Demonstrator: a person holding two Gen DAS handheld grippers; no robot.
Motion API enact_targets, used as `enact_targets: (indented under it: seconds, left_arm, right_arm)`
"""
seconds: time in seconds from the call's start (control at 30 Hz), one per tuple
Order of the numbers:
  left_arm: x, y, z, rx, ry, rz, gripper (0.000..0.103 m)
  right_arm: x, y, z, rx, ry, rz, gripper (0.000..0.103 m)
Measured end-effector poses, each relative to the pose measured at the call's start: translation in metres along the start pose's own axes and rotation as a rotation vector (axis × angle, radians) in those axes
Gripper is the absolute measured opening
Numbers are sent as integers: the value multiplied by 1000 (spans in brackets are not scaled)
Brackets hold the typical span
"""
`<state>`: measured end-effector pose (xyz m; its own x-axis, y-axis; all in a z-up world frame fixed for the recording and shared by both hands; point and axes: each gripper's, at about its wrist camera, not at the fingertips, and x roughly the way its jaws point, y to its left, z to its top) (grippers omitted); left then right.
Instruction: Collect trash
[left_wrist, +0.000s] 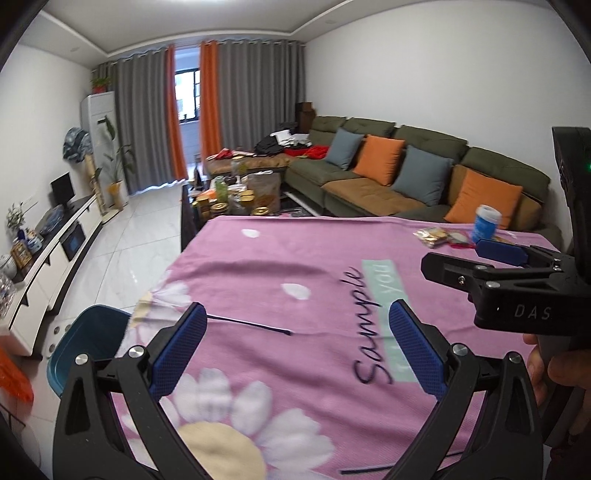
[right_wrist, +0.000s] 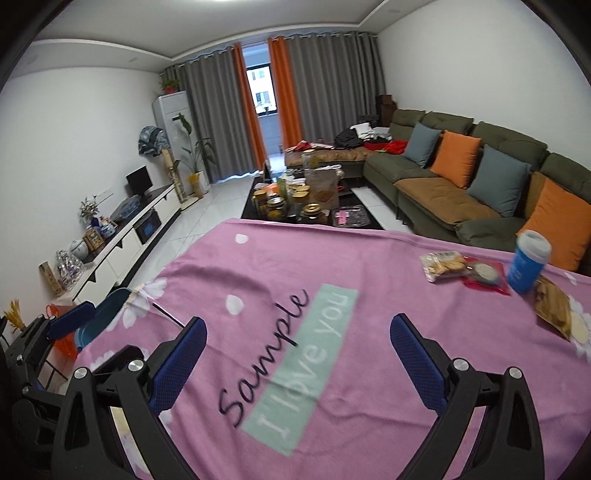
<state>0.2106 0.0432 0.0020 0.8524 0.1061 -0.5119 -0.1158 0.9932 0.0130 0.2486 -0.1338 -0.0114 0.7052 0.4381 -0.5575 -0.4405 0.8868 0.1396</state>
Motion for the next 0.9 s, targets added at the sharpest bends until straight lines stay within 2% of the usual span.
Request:
enact_targets:
  seconds: [0.3,0.47,0.67,0.9]
  left_arm:
    - [-28,-31,-16,32,-39,-63,97]
    - [-42,-29,-17,23,-68,-72,97]
    - [-62,-27,-21,2,-130,-72,97]
    - [-90,-34,-30,28,-223,-110,97]
  right_arm:
    - [-46,-30,-37,38,-48,-100,96]
    - [-77,-37,-54,50,-107,-164,96]
    - [-105,-37,-73,55,-198,-244,96]
    - [-131,-28,-96,53,-298,-296,96]
